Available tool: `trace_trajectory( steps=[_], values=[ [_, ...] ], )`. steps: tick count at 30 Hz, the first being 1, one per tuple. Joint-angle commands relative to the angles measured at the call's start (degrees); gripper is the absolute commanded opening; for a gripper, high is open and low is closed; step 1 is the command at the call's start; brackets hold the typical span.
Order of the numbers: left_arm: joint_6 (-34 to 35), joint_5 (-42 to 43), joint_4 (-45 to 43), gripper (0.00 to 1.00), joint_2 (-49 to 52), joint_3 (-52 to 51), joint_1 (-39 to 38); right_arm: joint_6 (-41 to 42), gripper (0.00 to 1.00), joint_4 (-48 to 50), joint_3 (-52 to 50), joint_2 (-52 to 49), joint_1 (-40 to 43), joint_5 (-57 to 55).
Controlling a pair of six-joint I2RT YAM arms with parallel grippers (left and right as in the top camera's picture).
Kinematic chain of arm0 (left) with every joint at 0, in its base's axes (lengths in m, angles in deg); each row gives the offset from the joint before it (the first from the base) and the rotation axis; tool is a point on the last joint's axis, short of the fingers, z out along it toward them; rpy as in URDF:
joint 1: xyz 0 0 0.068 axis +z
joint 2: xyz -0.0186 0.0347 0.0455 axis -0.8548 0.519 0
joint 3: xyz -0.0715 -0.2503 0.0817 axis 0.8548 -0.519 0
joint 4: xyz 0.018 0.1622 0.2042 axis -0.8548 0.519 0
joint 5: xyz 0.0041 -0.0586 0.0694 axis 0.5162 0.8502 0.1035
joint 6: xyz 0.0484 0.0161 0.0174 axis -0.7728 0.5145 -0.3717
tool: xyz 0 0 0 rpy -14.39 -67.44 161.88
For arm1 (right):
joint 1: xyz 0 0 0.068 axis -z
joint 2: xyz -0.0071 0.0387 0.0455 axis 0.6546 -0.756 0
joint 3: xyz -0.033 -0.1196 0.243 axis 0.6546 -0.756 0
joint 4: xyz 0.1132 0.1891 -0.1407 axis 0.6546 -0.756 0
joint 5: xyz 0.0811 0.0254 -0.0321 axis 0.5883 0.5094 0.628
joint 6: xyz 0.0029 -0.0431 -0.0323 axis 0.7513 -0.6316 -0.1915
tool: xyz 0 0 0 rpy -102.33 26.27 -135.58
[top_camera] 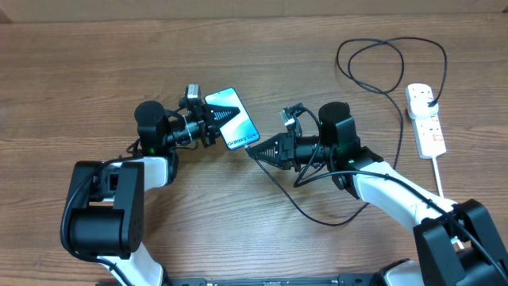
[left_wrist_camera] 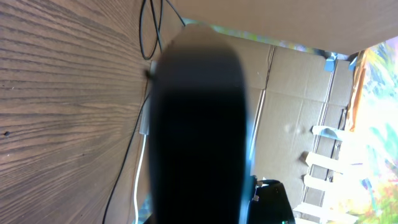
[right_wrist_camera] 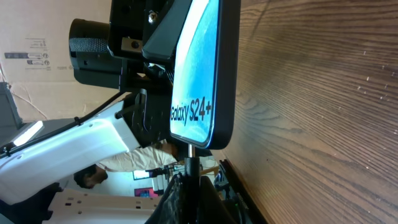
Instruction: Plug charger to phone and switch on socket
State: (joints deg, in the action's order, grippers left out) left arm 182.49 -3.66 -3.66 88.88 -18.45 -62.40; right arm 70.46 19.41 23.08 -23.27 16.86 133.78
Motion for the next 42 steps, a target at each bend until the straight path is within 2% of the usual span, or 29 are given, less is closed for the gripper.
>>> trace_trajectory(
  steps=[1,33,42],
  values=[
    [-0.24,0.37,-0.72,0.04,-1.68,1.64,0.28,1.11,0.04,0.66,0.17,0.79,0.04,-1.44],
    [-0.22,-1.38,-0.72,0.04,-1.68,1.62,0.20,6.25,0.04,1.62,0.17,0.79,-0.09,-10.67],
    [-0.20,-3.65,-0.72,0.04,-1.68,1.62,-1.42,6.64,0.04,2.05,0.17,0.79,-3.74,-15.13]
  ],
)
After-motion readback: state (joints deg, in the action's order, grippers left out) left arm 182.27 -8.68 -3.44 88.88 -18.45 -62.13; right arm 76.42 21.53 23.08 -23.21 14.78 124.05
